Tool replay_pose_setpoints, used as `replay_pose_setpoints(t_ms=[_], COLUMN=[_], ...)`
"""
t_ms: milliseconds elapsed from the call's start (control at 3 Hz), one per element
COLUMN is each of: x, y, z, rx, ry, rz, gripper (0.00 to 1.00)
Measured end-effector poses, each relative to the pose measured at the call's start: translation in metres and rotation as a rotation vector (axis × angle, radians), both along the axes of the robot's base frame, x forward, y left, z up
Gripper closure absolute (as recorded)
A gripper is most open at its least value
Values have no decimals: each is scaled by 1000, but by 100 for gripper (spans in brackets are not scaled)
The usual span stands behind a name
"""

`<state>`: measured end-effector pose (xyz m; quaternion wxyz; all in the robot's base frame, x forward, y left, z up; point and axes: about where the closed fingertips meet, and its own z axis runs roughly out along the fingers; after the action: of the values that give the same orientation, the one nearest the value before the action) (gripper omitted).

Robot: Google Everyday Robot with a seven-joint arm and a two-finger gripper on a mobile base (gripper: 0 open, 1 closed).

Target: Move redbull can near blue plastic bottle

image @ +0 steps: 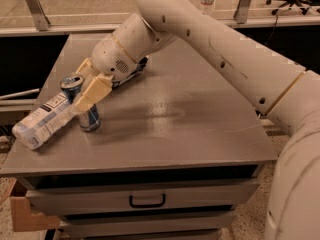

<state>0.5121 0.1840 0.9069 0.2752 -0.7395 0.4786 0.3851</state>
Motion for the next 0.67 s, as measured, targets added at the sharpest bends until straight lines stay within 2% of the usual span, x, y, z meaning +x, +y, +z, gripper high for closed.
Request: replay_pose_setpoints(t_ms=[333,667], x=[2,2], y=[-2,-3], z=[-1,-1], rx=[4,4], ry=[-6,-7], rz=[-13,-16], gripper=[0,0])
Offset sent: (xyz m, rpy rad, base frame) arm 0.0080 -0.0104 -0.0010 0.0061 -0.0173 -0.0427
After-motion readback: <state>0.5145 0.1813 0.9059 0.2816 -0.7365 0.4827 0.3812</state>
